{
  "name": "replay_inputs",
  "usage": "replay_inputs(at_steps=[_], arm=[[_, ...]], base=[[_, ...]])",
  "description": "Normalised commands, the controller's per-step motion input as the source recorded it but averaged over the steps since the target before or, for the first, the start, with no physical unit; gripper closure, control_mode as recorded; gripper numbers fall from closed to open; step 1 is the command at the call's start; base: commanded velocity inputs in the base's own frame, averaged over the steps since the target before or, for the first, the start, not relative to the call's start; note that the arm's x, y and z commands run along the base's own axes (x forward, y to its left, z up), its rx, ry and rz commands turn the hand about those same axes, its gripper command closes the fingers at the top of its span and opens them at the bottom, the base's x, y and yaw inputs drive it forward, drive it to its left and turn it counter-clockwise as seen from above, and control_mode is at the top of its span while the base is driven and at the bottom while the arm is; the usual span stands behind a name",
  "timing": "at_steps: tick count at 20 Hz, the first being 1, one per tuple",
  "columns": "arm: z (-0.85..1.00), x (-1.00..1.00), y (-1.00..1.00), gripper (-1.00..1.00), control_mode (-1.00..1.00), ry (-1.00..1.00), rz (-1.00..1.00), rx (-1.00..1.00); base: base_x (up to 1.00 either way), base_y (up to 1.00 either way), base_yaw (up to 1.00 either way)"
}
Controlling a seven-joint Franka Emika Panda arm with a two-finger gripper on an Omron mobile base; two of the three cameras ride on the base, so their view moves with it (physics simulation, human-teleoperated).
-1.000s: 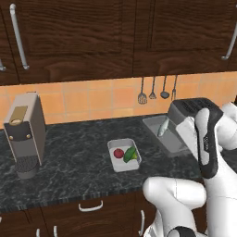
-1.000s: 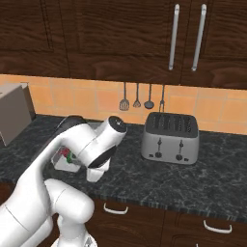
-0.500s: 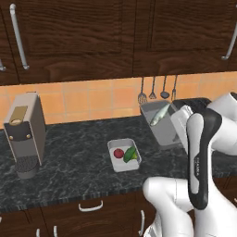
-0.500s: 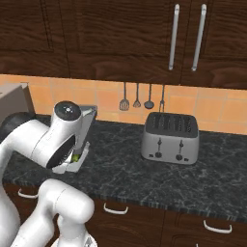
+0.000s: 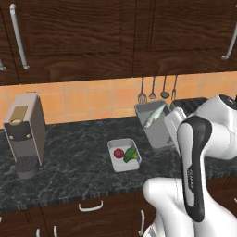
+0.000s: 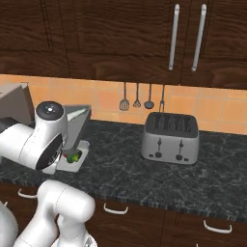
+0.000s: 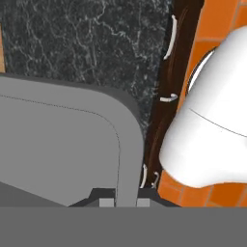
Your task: Take the meat container that has the fish and place it on the second highest rack of the freezer. Then take the vegetable container that has the tomato and broccoli and place it on the highest rack of the freezer.
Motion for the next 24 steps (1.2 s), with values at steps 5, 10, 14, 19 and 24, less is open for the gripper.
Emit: replay_inputs(at_steps=[5, 10, 14, 19, 24], arm=[[0.0, -0.34, 0.41, 1.0, -1.0, -0.06, -0.11, -0.07], [0.0, 0.0, 0.0, 1.0, 1.0, 0.0, 0.0, 0.0], [0.0, 0.0, 0.0, 1.0, 1.0, 0.0, 0.0, 0.0], [0.0, 0.0, 0.0, 1.0, 1.0, 0.0, 0.0, 0.0], [0.0, 0.0, 0.0, 1.0, 1.0, 0.0, 0.0, 0.0]], base=[[0.0, 0.0, 0.0], [-0.51, 0.07, -0.39], [-0.58, 0.37, -0.68], [-0.46, 0.27, -0.78], [-0.41, 0.09, -0.92]])
